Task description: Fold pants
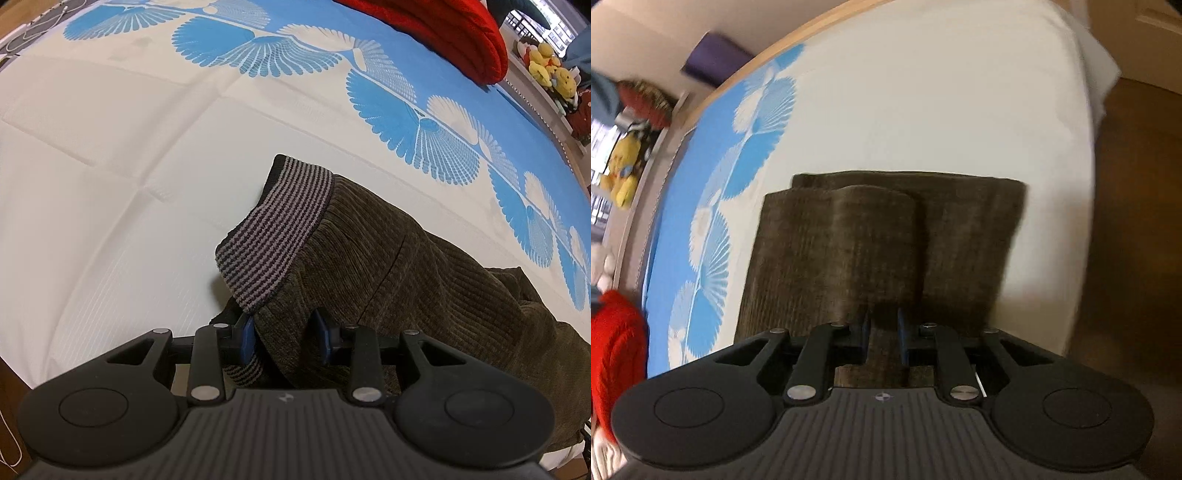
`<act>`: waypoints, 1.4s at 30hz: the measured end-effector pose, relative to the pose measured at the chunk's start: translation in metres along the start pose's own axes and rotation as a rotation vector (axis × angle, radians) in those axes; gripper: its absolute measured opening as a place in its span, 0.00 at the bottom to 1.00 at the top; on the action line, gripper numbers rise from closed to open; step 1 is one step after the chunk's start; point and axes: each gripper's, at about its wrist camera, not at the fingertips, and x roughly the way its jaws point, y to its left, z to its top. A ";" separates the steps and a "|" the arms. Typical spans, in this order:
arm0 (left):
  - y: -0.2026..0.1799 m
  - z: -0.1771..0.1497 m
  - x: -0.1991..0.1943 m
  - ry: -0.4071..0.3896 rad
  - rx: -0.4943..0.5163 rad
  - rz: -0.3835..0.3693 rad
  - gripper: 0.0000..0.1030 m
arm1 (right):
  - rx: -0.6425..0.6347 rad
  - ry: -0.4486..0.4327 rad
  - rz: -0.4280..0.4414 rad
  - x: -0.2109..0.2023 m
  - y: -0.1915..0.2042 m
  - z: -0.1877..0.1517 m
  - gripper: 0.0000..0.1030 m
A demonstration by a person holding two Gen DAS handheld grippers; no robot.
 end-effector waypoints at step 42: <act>0.008 -0.024 -0.017 0.022 0.078 -0.078 0.15 | -0.259 -0.144 -0.220 -0.017 -0.004 0.018 0.01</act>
